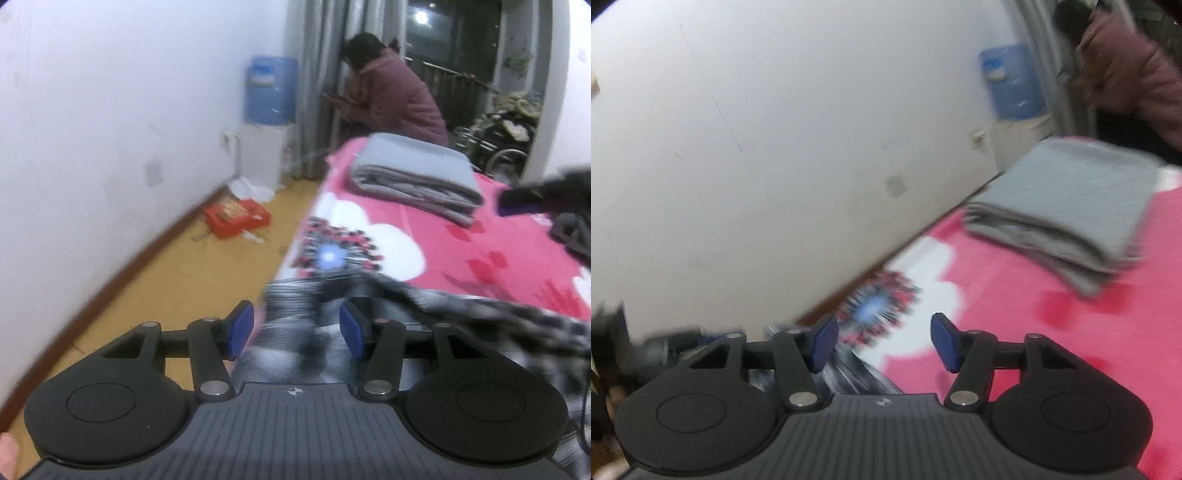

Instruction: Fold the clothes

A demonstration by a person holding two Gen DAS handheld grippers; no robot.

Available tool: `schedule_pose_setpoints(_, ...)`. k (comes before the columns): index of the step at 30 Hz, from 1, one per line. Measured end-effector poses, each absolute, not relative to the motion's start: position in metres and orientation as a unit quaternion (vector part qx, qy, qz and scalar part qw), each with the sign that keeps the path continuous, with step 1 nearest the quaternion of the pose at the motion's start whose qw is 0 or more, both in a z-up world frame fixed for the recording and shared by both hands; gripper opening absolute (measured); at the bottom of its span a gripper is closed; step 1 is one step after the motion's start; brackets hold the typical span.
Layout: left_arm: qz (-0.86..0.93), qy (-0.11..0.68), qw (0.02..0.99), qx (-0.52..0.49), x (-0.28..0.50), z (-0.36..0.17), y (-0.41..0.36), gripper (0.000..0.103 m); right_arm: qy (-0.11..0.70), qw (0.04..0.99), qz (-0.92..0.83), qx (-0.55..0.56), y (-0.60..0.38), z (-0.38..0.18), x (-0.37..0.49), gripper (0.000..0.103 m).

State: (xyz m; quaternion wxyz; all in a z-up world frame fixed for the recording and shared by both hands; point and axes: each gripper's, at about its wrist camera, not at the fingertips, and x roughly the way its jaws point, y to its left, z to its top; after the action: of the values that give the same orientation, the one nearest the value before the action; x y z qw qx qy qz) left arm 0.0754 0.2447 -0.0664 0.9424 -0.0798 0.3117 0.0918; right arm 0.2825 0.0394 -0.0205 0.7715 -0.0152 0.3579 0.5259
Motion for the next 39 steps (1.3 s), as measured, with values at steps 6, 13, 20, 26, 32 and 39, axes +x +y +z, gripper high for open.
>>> schedule_pose_setpoints(6, 0.064, 0.332, 0.941, -0.024, 0.115, -0.088, 0.222, 0.051, 0.363, 0.802, 0.460, -0.117, 0.000, -0.055, 0.227, 0.034)
schedule_pose_setpoints(13, 0.088, 0.338, 0.937, -0.001, 0.124, -0.100, 0.218, 0.051, 0.330, 0.787, 0.466, -0.232, 0.016, -0.087, 0.193, 0.027)
schedule_pose_setpoints(20, 0.090, 0.336, 0.938, -0.006, 0.128, -0.099, 0.221, 0.051, 0.349, 0.804, 0.454, -0.161, 0.000, -0.082, 0.216, 0.002)
schedule_pose_setpoints(26, 0.087, 0.331, 0.940, 0.020, 0.131, -0.102, 0.217, 0.051, 0.448, 0.774, 0.448, 0.004, -0.022, -0.105, 0.266, 0.006)
schedule_pose_setpoints(32, 0.079, 0.329, 0.940, 0.037, 0.130, -0.107, 0.216, 0.052, 0.474, 0.760, 0.434, 0.094, -0.044, -0.118, 0.291, 0.006)
schedule_pose_setpoints(39, 0.082, 0.324, 0.941, 0.055, 0.129, -0.112, 0.212, 0.052, 0.422, 0.818, 0.380, 0.095, -0.084, -0.086, 0.300, 0.009)
